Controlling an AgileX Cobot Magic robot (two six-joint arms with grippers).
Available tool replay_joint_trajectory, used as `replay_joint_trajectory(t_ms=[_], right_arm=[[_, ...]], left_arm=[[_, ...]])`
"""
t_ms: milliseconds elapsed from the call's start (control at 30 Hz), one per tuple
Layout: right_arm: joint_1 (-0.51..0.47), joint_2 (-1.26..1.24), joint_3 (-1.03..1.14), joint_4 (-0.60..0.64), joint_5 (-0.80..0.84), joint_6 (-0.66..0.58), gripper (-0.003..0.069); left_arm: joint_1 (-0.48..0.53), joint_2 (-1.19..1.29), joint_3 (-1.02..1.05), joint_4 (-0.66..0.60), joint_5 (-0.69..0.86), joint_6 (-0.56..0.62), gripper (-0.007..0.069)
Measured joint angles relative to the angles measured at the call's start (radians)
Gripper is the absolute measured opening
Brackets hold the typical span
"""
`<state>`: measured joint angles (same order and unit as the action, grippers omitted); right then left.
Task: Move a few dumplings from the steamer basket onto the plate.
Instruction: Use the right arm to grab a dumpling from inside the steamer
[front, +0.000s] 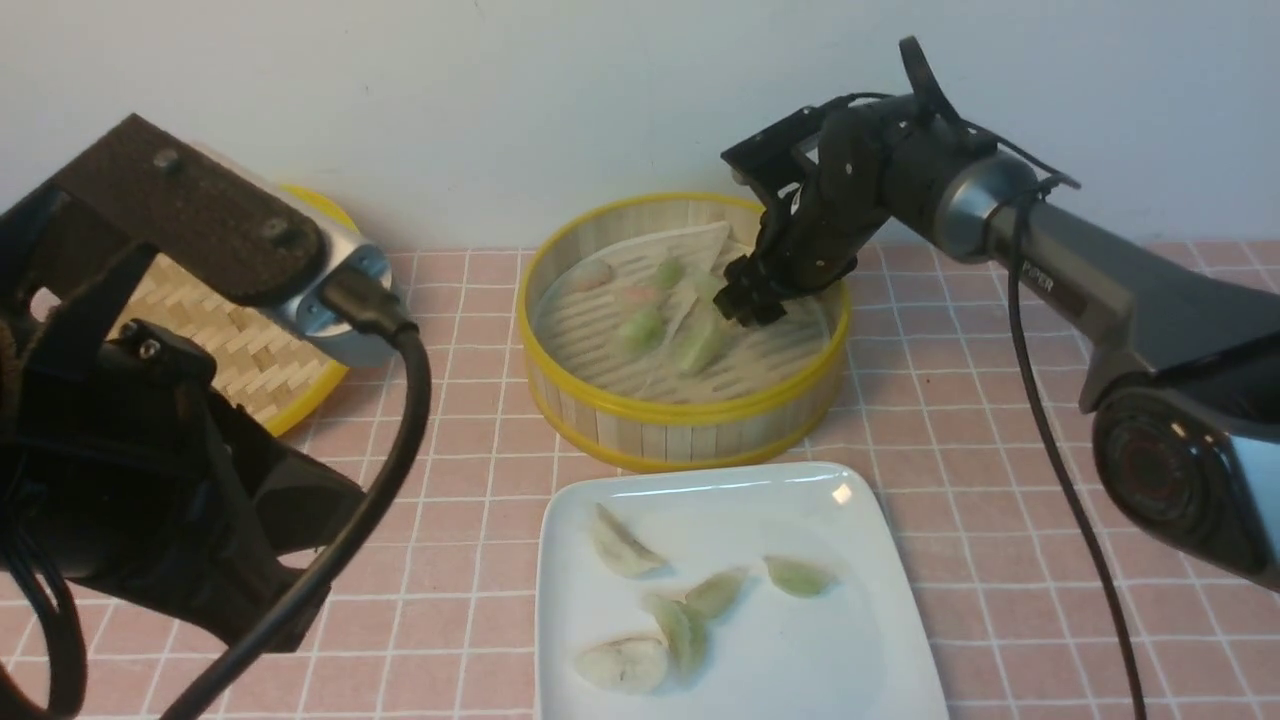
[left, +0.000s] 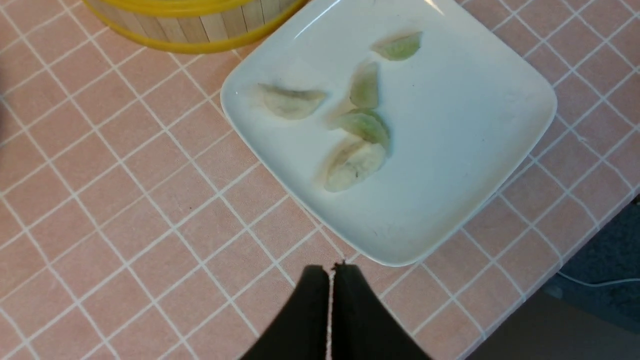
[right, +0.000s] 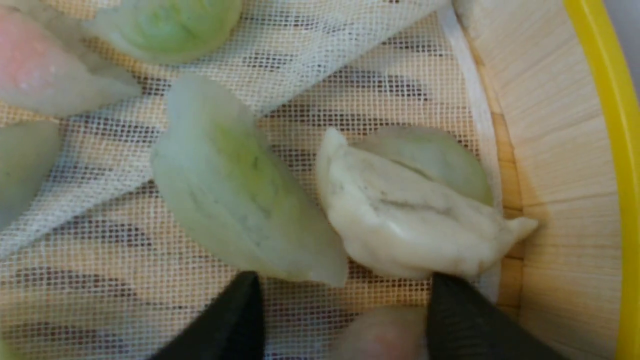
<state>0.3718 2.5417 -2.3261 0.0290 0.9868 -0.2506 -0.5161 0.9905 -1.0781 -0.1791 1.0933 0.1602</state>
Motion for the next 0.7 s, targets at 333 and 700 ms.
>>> replay_joint_trajectory(t_ms=[333,700], right_arm=[[0.001,-0.037,-0.019,-0.029,0.170,0.016,0.0185],[0.006,-0.319,0.001,0.204,0.262,0.078,0.0181]], left_arm=[[0.000,0.000,0.000,0.001,0.007,0.000,-0.0006],[0.000,0.000,0.000,0.001,-0.003,0.000,-0.0006]])
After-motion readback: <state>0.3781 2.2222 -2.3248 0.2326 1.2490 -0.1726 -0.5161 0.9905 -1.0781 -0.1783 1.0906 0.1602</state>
